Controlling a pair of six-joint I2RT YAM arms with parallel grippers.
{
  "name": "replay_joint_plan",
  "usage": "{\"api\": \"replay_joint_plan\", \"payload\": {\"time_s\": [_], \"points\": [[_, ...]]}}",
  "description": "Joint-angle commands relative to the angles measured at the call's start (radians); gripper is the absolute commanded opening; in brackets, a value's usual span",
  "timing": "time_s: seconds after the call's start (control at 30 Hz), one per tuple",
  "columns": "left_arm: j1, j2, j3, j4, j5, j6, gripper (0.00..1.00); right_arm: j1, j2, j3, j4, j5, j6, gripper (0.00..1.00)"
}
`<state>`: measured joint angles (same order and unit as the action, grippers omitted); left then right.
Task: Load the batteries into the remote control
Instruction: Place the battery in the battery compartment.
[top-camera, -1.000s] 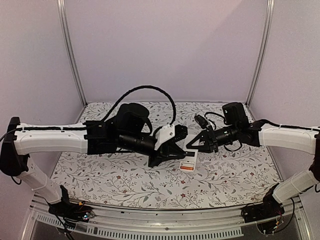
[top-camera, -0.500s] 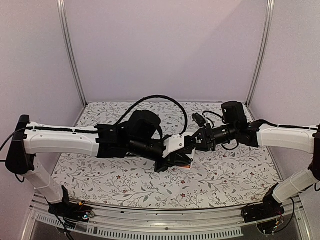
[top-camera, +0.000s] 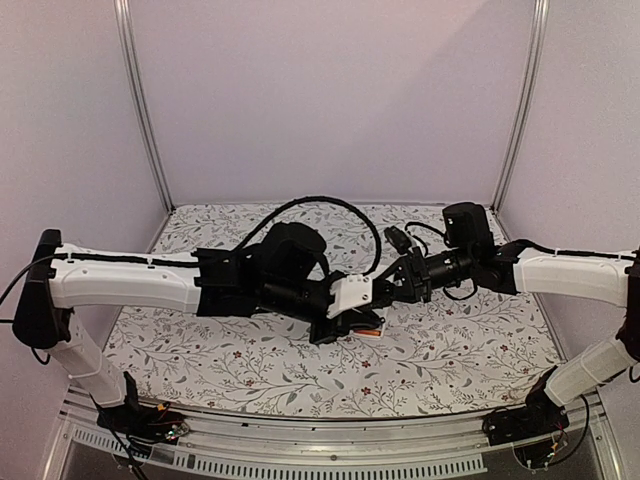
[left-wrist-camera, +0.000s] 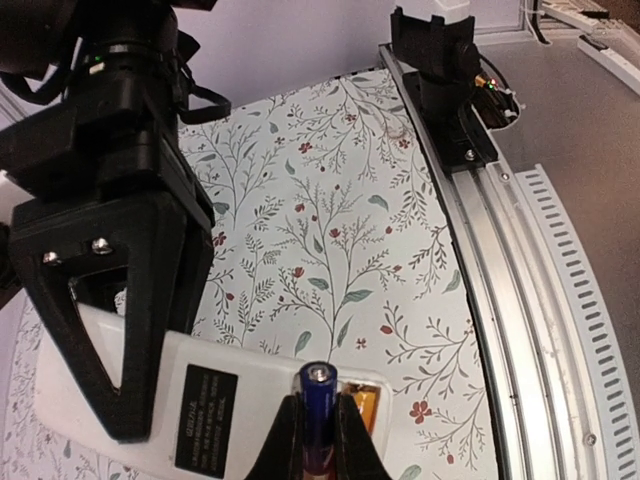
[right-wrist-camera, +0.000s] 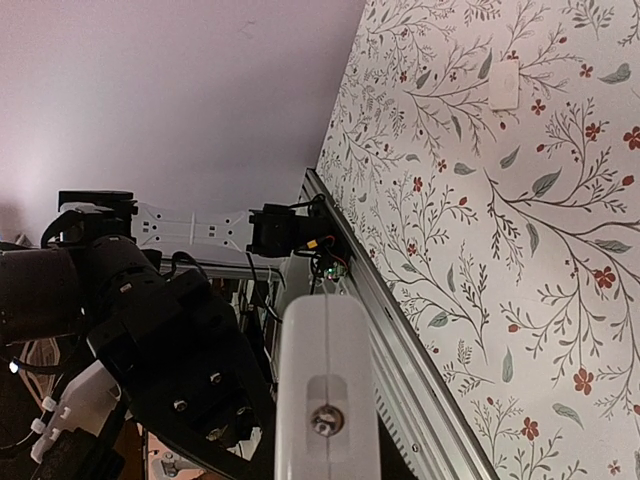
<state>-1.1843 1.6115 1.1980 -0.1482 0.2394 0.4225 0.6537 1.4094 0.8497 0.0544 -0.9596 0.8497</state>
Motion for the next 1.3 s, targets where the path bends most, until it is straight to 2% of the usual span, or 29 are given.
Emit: {"api": "replay_joint_plan", "payload": {"time_s": [0.0,0.33,0.57,0.87,0.93,1.1,1.27], "points": [[-0.019,0.027,0.022,-0.088,-0.066,0.047,0.06,0.006,0.005,0.009,0.039,-0.030,0.015,0.00],[-0.029,0.051,0.037,-0.138,-0.119,0.054,0.07,0.005,0.010,0.010,0.045,-0.034,0.015,0.00],[-0.029,0.054,0.041,-0.141,-0.134,0.039,0.19,0.005,0.011,0.009,0.044,-0.037,0.013,0.00],[-0.028,0.045,0.040,-0.138,-0.149,0.033,0.20,0.004,0.008,0.001,0.047,-0.038,0.011,0.00],[-0.026,0.043,0.039,-0.130,-0.158,0.023,0.24,0.005,0.010,0.002,0.046,-0.037,0.011,0.00],[-0.026,0.023,0.028,-0.104,-0.163,0.000,0.43,0.004,0.011,0.000,0.046,-0.036,0.011,0.00],[-0.026,0.005,0.015,-0.074,-0.183,-0.010,0.49,0.005,0.012,-0.001,0.048,-0.036,0.012,0.00]]}}
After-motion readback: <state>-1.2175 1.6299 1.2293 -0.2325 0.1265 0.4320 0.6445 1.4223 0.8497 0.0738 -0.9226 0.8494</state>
